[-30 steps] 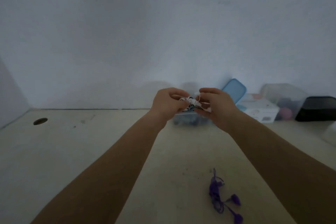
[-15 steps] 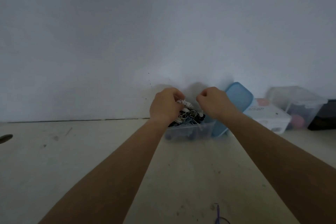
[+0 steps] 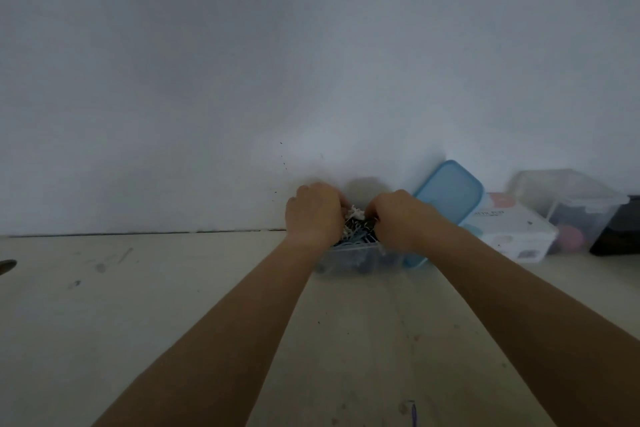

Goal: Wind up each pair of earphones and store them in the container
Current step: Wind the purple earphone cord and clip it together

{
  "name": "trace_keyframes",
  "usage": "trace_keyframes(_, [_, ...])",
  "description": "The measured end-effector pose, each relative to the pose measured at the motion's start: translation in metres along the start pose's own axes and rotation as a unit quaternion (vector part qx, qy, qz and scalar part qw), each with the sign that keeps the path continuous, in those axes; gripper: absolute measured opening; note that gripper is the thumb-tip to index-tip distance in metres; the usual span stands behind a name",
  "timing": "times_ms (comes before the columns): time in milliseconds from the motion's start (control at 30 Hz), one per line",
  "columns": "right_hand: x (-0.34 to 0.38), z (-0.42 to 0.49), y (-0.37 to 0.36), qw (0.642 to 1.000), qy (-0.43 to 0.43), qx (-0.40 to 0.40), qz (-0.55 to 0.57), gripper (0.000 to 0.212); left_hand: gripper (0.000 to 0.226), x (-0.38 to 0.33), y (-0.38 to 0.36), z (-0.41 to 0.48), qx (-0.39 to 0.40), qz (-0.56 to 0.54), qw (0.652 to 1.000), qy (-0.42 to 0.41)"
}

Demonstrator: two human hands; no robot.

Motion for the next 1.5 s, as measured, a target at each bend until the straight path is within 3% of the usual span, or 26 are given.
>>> trace_keyframes(100, [-0.001, -0.004, 0.0, 1.0, -0.012, -0.019, 0.001, 0.037, 0.032, -0.001, 0.001, -0.003, 0.005, -0.015, 1.0, -0.013])
trace_keyframes(233, [-0.007, -0.019, 0.007, 0.992, -0.032, -0.085, 0.082, 0.049, 0.04, -0.002, 0.015, -0.017, -0.018, -0.028, 0.999, -0.039])
trace_keyframes(367, [0.0, -0.044, 0.02, 0.982, 0.005, -0.154, 0.107, 0.042, 0.032, -0.002, 0.036, -0.041, -0.057, -0.057, 0.996, -0.035])
trace_keyframes(467, [0.01, -0.07, 0.026, 0.977, 0.033, -0.166, 0.133, 0.033, 0.023, -0.002, 0.045, -0.069, -0.044, -0.079, 0.995, -0.037])
trace_keyframes(600, [0.028, -0.109, 0.026, 0.981, 0.075, -0.081, 0.159, 0.024, 0.022, -0.001, 0.052, -0.111, 0.015, -0.125, 0.992, -0.001])
trace_keyframes(733, [0.047, -0.157, 0.013, 0.989, 0.085, 0.044, 0.109, 0.017, 0.03, 0.001, 0.049, -0.161, 0.136, -0.076, 0.987, 0.04])
trace_keyframes(900, [0.052, -0.205, -0.002, 0.981, -0.056, 0.176, 0.051, 0.04, 0.02, -0.003, 0.048, -0.213, 0.229, -0.125, 0.965, 0.021])
trace_keyframes(1000, [0.052, -0.231, -0.007, 0.966, -0.102, 0.228, 0.067, 0.043, 0.02, -0.004, 0.056, -0.239, 0.235, -0.115, 0.965, 0.005])
trace_keyframes(1133, [0.054, -0.252, -0.014, 0.948, -0.127, 0.252, 0.15, 0.032, 0.022, 0.007, 0.073, -0.259, 0.218, -0.095, 0.971, 0.006])
trace_keyframes(1367, [0.076, -0.275, -0.019, 0.95, -0.072, 0.252, 0.169, 0.035, 0.018, 0.055, 0.114, -0.282, 0.179, -0.086, 0.979, 0.042])
trace_keyframes(1500, [0.101, -0.271, -0.025, 0.96, -0.044, 0.213, 0.174, 0.019, 0.016, 0.085, 0.137, -0.291, 0.163, -0.103, 0.979, 0.068])
Point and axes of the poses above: each hand's wrist, its own z-axis towards the middle knuckle, its own y-axis out of the back of the hand, x = y × z, the point moved 4 cm from there along z, towards the middle knuckle, and after that the axes turned 6 degrees about y, right-handed, at the moved point
